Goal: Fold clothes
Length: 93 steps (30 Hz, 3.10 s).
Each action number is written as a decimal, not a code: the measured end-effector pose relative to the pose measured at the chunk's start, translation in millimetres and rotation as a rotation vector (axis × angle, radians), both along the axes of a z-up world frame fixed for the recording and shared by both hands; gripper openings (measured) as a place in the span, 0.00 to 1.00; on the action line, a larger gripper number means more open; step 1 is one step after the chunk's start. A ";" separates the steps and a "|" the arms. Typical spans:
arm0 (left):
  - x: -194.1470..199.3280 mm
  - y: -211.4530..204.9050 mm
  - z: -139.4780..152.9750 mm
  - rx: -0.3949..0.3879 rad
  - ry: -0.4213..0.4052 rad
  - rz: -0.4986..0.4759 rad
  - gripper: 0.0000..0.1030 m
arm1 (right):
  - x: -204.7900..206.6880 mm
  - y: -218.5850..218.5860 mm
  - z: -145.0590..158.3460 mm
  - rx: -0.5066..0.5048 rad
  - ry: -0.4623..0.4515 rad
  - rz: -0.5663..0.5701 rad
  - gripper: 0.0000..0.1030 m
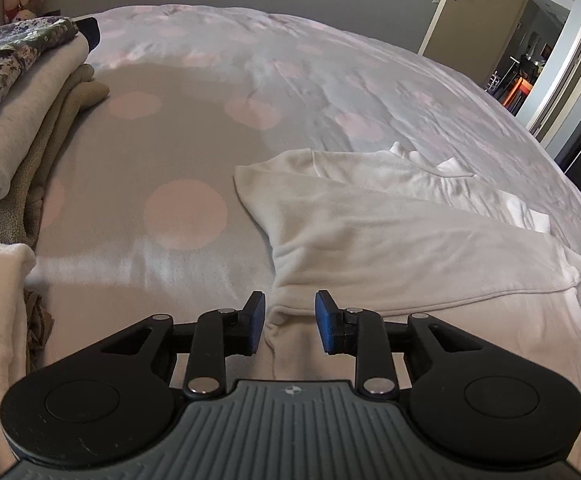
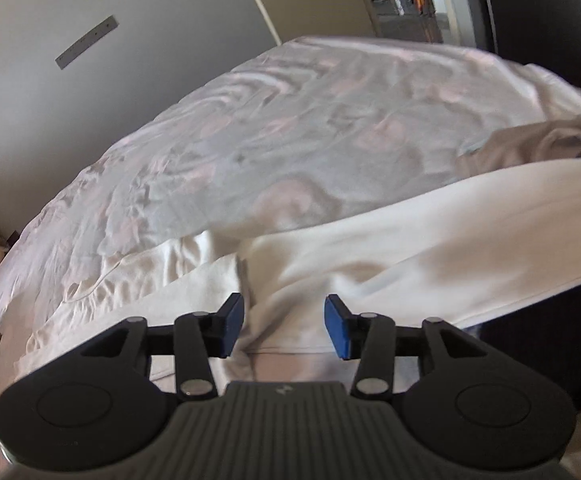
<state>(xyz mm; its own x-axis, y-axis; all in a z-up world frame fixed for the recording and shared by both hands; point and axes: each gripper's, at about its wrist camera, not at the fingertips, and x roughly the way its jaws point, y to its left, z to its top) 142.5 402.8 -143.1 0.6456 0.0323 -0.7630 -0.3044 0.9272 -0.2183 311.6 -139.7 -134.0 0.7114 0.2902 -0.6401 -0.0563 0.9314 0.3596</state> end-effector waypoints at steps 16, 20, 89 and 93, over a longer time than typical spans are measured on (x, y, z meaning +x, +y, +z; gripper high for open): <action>-11.5 -28.7 16.3 -0.004 0.018 0.023 0.26 | -42.2 -258.3 41.8 -0.058 0.082 -0.446 0.42; -13.1 -35.2 16.2 -0.011 0.028 0.044 0.26 | -31.8 -270.7 26.1 -0.068 0.112 -0.460 0.42; -25.1 43.9 31.7 -0.035 -0.064 0.074 0.38 | 0.1 381.4 37.3 0.194 0.159 0.628 0.05; -16.5 45.9 25.1 -0.037 -0.052 0.067 0.38 | -0.7 391.0 -0.2 0.220 0.229 0.645 0.11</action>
